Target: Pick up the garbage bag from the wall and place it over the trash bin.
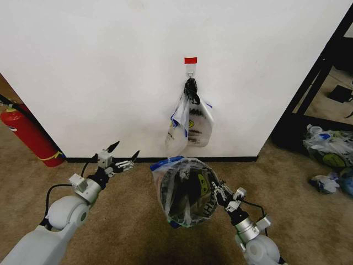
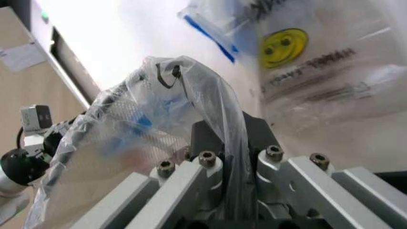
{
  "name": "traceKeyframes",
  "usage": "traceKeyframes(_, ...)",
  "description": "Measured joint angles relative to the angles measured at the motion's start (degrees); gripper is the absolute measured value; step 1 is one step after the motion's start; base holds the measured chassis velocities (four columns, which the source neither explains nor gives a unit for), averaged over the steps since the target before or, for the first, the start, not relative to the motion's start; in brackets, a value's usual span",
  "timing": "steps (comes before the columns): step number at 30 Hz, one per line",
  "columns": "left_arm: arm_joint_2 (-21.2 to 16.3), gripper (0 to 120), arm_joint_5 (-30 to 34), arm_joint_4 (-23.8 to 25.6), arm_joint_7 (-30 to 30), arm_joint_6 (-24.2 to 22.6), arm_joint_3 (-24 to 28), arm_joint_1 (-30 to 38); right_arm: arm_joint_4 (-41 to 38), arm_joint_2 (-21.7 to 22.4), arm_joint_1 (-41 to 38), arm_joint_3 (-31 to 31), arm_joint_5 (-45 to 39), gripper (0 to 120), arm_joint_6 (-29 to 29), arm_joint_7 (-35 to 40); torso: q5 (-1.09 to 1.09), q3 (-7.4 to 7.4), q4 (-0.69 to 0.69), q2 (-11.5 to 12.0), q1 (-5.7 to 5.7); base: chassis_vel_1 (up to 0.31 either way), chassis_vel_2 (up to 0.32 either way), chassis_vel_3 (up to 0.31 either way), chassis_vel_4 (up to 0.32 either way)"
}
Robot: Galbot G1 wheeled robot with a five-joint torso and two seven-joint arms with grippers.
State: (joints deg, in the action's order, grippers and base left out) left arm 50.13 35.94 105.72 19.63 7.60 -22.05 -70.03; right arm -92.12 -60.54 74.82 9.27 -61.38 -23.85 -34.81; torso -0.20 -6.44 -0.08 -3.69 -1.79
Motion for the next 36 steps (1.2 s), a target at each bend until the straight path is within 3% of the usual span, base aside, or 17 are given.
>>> traceKeyframes(3,0.39,100,-1.94,-1.02,4.56,1.01,0.76,-0.20,0.11,-0.35,-0.02,-0.01,0.33,2,-0.16,-1.02,0.00,0.00,0.01,0.00,0.00,0.000,0.000,0.000,0.000)
traceKeyframes(13,0.59,100,-7.56,-5.52,6.80,1.53,3.28,2.69,-1.38,-0.16,0.86,0.46,1.08,2,-0.45,-2.15,0.00,0.00,0.00,0.00,0.01,0.000,0.000,0.000,0.000)
traceKeyframes(31,1.39,100,-9.11,-12.38,5.03,1.55,7.40,9.09,-2.38,-0.28,0.54,-0.25,2.23,2,0.64,-4.02,0.00,0.00,0.00,0.00,0.01,0.000,0.000,0.000,0.000)
traceKeyframes(36,1.39,100,-6.97,-12.46,4.82,3.36,7.48,9.31,-3.25,-0.74,0.94,-1.01,2.32,2,1.26,1.30,0.01,0.01,-0.01,0.00,0.01,0.000,0.000,0.000,0.000)
